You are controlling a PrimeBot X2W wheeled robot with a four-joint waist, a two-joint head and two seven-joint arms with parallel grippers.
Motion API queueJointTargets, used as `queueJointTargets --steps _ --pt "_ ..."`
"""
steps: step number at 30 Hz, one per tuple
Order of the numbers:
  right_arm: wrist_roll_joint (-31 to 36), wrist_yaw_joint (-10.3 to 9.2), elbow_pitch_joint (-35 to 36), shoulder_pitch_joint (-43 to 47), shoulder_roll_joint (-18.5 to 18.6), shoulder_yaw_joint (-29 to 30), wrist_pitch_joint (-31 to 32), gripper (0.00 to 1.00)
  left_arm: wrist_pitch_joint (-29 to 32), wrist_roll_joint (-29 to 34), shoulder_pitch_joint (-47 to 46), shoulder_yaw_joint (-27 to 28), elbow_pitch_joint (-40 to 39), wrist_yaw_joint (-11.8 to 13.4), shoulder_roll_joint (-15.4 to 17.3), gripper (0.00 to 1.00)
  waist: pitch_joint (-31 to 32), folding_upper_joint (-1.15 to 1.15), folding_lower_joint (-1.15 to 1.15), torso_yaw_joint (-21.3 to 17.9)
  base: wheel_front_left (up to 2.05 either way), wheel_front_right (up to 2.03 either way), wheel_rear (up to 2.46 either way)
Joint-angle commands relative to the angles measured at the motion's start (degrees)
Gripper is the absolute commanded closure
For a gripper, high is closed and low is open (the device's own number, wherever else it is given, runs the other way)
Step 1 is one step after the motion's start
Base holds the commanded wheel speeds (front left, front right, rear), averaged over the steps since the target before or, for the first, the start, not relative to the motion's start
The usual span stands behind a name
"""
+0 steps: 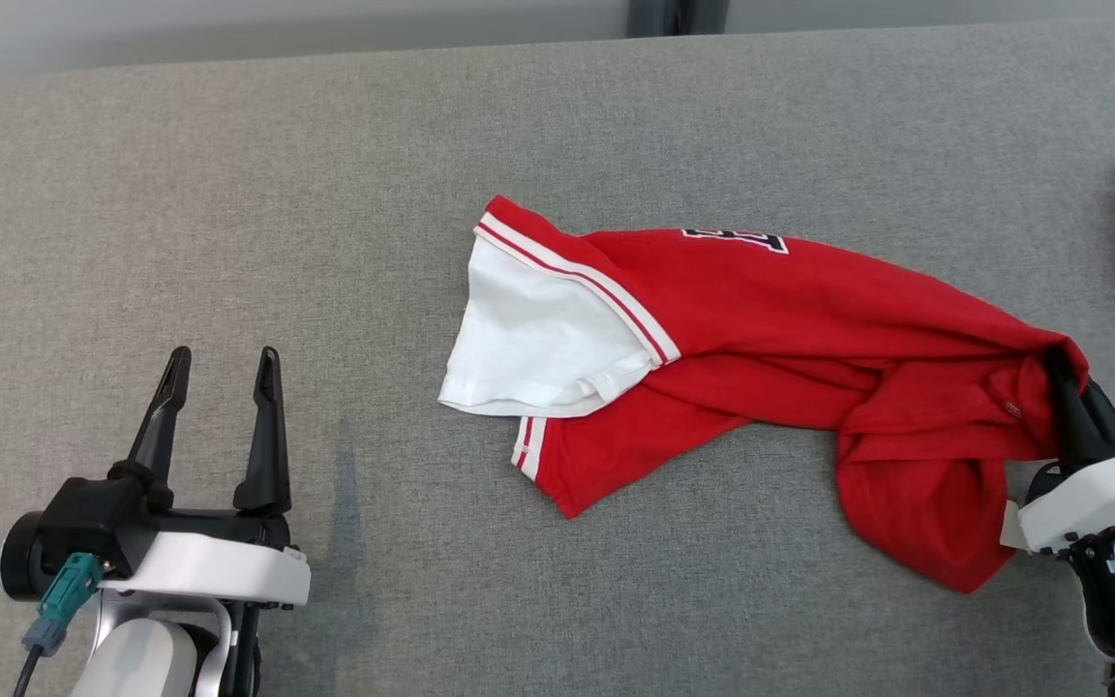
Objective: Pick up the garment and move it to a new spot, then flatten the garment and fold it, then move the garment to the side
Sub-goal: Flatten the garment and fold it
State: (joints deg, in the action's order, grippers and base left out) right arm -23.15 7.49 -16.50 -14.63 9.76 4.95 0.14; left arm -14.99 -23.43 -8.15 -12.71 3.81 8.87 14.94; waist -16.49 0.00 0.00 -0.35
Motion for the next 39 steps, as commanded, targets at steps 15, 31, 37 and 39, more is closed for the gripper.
queueJointTargets --steps 15,31,37,39 --pt "-0.4 0.02 -7.0 -1.2 1.9 -4.3 -10.3 0.0 -0.3 0.8 -0.6 0.2 1.1 -0.2 0.1 0.0 1.2 0.0 0.0 -0.9 0.0 0.0 0.0" --pt "7.3 0.02 12.7 10.6 -2.1 -5.4 -5.1 0.0 0.4 0.0 3.5 -0.2 2.0 -0.4 0.7 0.0 7.8 0.0 0.0 -3.1 0.0 0.0 0.0" --pt "7.9 0.02 16.8 13.0 -3.1 -4.1 -2.8 0.0 1.2 -0.1 4.1 -1.0 1.7 -0.3 0.8 0.0 8.6 0.0 0.0 -3.5 0.0 0.0 0.0" --pt "8.1 0.02 17.6 13.3 -3.2 -3.8 -2.3 0.0 1.3 -0.1 4.1 -1.1 1.6 -0.2 0.8 0.0 8.5 0.0 0.0 -3.5 0.0 0.0 0.0"
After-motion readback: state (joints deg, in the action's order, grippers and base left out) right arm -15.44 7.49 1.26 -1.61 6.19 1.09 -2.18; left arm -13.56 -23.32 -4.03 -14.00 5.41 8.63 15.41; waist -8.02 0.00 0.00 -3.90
